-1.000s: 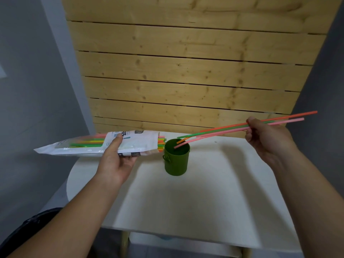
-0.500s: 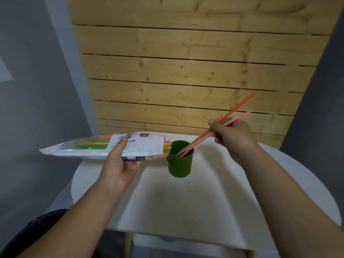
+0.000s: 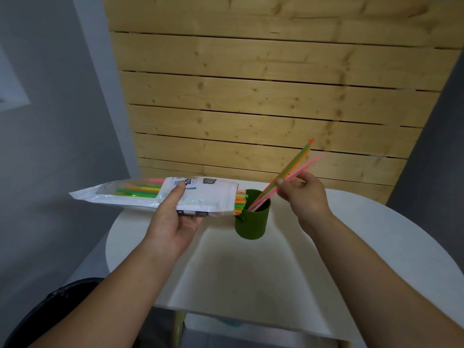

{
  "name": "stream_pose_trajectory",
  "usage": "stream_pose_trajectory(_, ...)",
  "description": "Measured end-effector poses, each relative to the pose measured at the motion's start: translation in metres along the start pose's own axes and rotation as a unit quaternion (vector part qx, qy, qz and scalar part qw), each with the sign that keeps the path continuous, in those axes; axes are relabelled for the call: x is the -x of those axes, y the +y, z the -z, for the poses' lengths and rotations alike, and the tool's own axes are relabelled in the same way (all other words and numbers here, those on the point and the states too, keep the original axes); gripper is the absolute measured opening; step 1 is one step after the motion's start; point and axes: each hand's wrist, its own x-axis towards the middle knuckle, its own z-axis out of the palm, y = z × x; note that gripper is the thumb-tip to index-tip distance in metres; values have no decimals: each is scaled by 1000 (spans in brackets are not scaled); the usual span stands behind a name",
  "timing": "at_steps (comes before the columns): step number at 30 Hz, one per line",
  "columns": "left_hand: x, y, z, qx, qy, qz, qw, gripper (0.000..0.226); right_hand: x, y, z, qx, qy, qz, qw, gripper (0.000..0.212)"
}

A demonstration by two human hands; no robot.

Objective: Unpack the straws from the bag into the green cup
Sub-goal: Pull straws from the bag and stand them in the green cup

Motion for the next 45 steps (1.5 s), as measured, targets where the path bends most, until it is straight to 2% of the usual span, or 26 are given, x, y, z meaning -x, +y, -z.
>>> stream_pose_trajectory(3, 4, 0, -3, 3, -6, 3, 1000, 27, 2, 2, 2, 14, 40, -44, 998, 57)
stream_pose_trajectory(7, 9, 0, -7, 5, -24, 3, 1000, 26, 18, -3, 4, 57, 42, -108, 992, 45)
stream_pose_trajectory(10, 12, 0, -10, 5, -39, -2, 999, 23, 37, -10, 3, 47, -9, -103, 994, 35)
stream_pose_trajectory(15, 19, -2, -15, -9, -70, -11, 997, 23, 60, -25, -6, -62, -133, -101, 984, 24)
stream_pose_trajectory(18, 23, -3, -17, -20, -87, -17, 996, 24, 64, -27, -10, -90, -166, -112, 976, 16)
stream_pose_trajectory(21, 25, -1, -18, -21, -92, -20, 995, 22, 62, -27, -10, -105, -159, -122, 974, 10)
stream_pose_trajectory(27, 20, 2, -13, -4, -66, -11, 998, 23, 51, -24, -1, -69, -120, -88, 986, 15)
stream_pose_trajectory(35, 15, 6, -12, 20, -32, -10, 999, 26, 42, -32, 14, -130, -140, -102, 976, 9)
stream_pose_trajectory(38, 15, 7, -12, 30, -27, -11, 999, 27, 46, -30, 12, -164, -142, -108, 970, 18)
stream_pose_trajectory(41, 15, 8, -12, 46, -29, -13, 998, 31, 51, -25, 7, -165, -137, -117, 970, 39)
stream_pose_trajectory(45, 16, 9, -14, 58, -35, -15, 998, 35, 67, -14, -6, -144, -182, -100, 968, 68)
